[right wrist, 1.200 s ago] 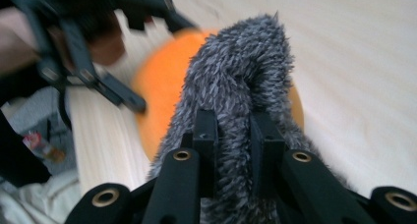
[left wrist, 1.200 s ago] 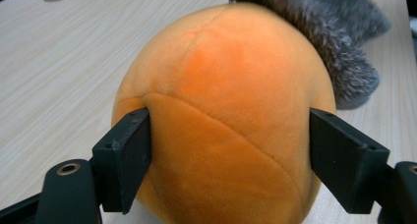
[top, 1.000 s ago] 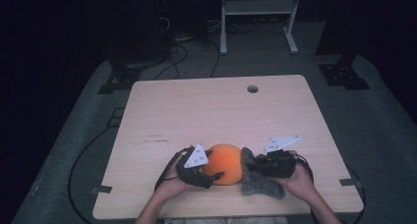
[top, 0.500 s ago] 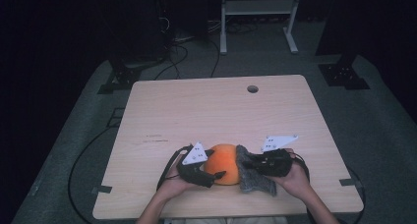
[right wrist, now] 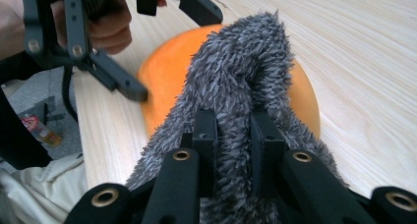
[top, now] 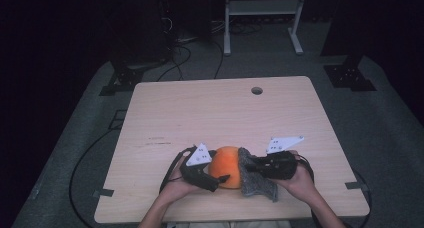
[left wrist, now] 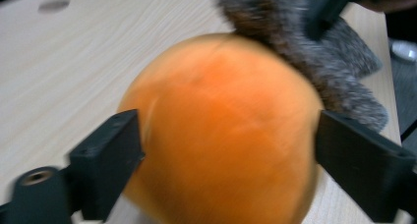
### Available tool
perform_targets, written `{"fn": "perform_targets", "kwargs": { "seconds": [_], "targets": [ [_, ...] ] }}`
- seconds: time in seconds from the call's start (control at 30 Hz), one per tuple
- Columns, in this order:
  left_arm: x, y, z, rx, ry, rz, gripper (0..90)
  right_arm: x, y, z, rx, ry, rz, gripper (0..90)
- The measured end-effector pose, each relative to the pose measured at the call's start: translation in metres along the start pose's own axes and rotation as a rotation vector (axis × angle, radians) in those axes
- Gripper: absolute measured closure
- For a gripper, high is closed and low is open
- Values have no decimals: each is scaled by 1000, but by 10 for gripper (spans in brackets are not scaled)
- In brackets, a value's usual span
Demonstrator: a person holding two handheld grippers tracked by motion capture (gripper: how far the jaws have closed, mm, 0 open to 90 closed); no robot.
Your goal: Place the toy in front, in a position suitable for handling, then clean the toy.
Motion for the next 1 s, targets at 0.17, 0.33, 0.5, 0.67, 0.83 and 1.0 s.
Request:
{"fn": "perform_targets", "kwargs": {
  "seconds": [0.17,0.33,0.5,0.67,0.83,1.0],
  "targets": [
    [3,-1,-1,15,1,-6,216,1,0,-2,-3,-6,8,753],
    [-3,-2,-5,-23,-17,-11,285,3,1,-6,5,-21,5,753],
    [-5,-3,-5,-34,-15,-8,295,-10,12,4,11,21,-49,757],
    [-6,-2,-8,-32,-50,-14,266,-11,3,8,25,57,-16,754],
    [-5,-4,-3,-13,14,-28,222,6,3,-13,41,-6,11,753],
    [-13,-4,-9,-66,-51,-35,340,6,14,-13,47,-21,-7,757]
  ]
}}
Point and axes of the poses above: each handheld gripper's, and its own axes: y roughly backward along the jaws, x roughly out of its underside, z roughly to its left, the point moved 8 cm from there along -y, roughly forward along the jaws, and after that the axes turned 5 degrees about z, right-handed, at the moved point
